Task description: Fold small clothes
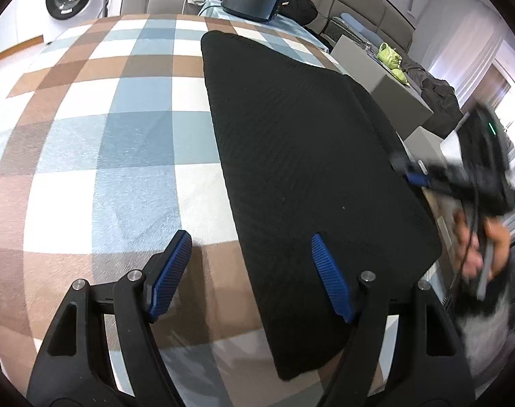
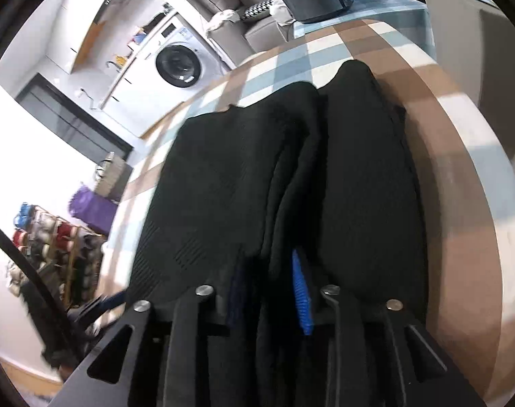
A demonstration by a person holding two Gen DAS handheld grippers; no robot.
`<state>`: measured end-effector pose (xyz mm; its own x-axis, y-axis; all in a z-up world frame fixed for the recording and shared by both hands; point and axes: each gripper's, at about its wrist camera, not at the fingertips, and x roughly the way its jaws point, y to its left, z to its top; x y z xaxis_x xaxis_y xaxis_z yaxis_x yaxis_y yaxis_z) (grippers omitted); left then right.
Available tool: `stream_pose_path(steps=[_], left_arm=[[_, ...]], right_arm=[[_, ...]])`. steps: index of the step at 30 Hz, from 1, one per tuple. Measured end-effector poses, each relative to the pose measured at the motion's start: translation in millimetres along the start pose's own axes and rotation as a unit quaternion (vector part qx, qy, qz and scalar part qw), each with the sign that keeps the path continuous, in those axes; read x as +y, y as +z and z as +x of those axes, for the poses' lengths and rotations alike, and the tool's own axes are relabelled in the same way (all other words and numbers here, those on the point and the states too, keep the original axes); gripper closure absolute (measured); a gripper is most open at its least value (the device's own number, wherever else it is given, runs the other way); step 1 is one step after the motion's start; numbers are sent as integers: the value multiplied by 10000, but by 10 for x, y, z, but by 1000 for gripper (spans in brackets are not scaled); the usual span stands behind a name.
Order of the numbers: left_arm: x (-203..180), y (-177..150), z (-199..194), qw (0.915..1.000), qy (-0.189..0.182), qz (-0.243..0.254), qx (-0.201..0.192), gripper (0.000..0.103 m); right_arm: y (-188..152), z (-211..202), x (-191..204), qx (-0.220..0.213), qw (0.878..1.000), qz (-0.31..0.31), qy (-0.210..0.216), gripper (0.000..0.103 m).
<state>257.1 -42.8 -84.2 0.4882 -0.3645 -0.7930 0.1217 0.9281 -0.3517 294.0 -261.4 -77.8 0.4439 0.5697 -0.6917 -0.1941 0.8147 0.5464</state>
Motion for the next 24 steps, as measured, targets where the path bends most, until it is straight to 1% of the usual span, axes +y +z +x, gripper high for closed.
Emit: stream_pose_path(steps=[2,3,6,8,9,10,12,13,14,15,17,18,19,22,24], left_arm=[[-7,63,59,10000,6,-15,-10,32],[-17,90,79,10000,11,3,-11,32],[-55,209,176,10000,88,40,-7,32],[-92,255,206,9999,95,50,-8,32],[-107,291,233,10000,75,26,-16,34],[-118,333,262,10000,84,-19,-28,39],[-123,396,307,9999,17,-124,-20,67],[-122,421,325,9998,5,-201,-34,71],[-122,432,323,9997,-14,-238,-91,84],[-124,445,321,9996,-28,-238,-148,89],[-132,434,283,9994,74,-208,-260,94],[-119,423,265,9993,81,-220,-290,95],[-90,412,247,9992,84,-240,-313,95],[34,347,148,9987,92,-350,-359,95],[150,273,48,9984,154,-381,-384,95]], right_arm=[[-257,-85,-2,77,9999,94,49,69],[-376,-143,24,58,10000,52,-16,69],[-771,-407,126,-225,9996,-133,-122,69],[-928,-485,122,-277,9994,-18,-214,69],[-978,-485,98,-265,9994,66,-192,69],[-1031,-506,55,-259,9995,122,-166,69],[-1099,-517,37,-260,9993,239,-111,69],[-1094,-516,81,-265,9993,221,-126,69],[-1118,-539,94,-248,9994,201,-152,69],[-1124,-540,105,-233,9994,209,-159,69],[-1134,-525,140,-185,9995,182,-154,69],[-1109,-473,149,-164,9996,159,-176,69],[-1015,-409,108,-141,9997,145,-169,69],[-998,-330,185,-51,9999,62,-101,69],[-1004,-277,247,53,10000,21,29,69]])
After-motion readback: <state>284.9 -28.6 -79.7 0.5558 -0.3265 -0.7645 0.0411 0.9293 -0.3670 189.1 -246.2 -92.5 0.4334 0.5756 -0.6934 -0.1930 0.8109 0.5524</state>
